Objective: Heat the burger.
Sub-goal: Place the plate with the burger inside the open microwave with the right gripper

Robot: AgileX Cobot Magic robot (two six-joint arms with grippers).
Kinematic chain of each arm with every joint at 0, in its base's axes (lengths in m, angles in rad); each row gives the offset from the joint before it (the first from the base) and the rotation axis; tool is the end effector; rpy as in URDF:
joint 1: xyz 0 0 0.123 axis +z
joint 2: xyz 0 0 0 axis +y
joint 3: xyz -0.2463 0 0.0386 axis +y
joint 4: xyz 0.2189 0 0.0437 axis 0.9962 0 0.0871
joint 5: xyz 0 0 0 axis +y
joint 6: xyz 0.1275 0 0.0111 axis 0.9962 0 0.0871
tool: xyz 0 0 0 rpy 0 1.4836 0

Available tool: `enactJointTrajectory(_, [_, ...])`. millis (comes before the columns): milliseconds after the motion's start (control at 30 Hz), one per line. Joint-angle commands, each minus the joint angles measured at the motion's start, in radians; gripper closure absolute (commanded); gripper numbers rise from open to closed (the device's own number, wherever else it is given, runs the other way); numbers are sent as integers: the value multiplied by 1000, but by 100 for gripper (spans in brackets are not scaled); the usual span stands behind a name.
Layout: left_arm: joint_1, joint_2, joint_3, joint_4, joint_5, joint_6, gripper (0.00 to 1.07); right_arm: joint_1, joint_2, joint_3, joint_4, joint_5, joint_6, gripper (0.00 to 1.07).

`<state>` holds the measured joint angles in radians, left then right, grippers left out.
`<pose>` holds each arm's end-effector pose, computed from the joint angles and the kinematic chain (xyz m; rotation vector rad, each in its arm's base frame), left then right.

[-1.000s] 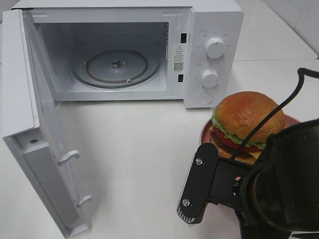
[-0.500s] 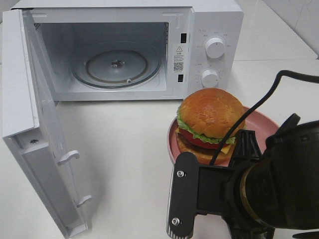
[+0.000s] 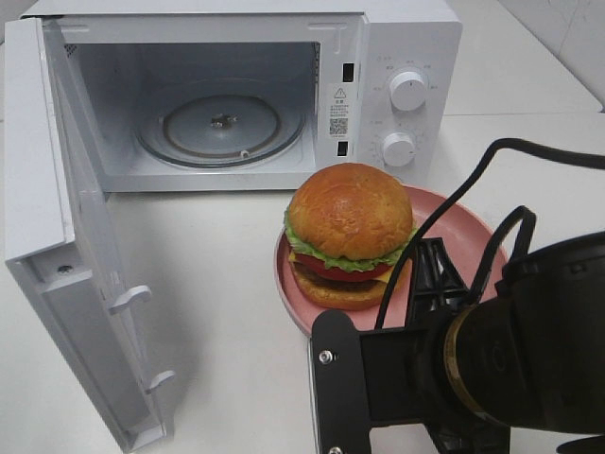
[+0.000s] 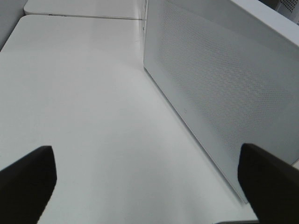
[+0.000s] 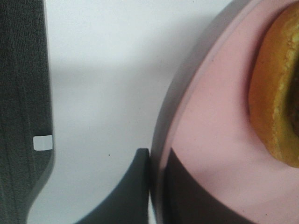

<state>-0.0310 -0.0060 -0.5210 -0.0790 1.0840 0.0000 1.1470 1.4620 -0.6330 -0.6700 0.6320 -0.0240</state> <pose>0.0343 -0.0100 0.2503 0.0376 2.0396 -0.1138 0.1365 0.1883 0.1267 -2.0273 1.8158 -0.3818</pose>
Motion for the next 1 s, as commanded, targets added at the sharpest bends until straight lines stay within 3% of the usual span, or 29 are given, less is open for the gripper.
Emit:
enactJointTrajectory(33, [3,-15,3,-3,-14,0,9,-10,-8,-2,-72,-33,-99,107])
enactJointTrajectory(467, [3,-15,3,-3,-14,0,9,-122,-8,-2,-50,-167,-349,107])
enactJointTrajectory(633, [3,-15,3,-3,-14,0,9,-199,-8,-2,16,-216,-538,107])
enactJointTrajectory(767, [3,-15,3,-3,-14,0,9,-253,-8,-28,169,-229,-807,107])
enactJointTrajectory(1000, [3,-15,3,-3,-14,0,9,-326,-8,-78,262,-241,-996,107])
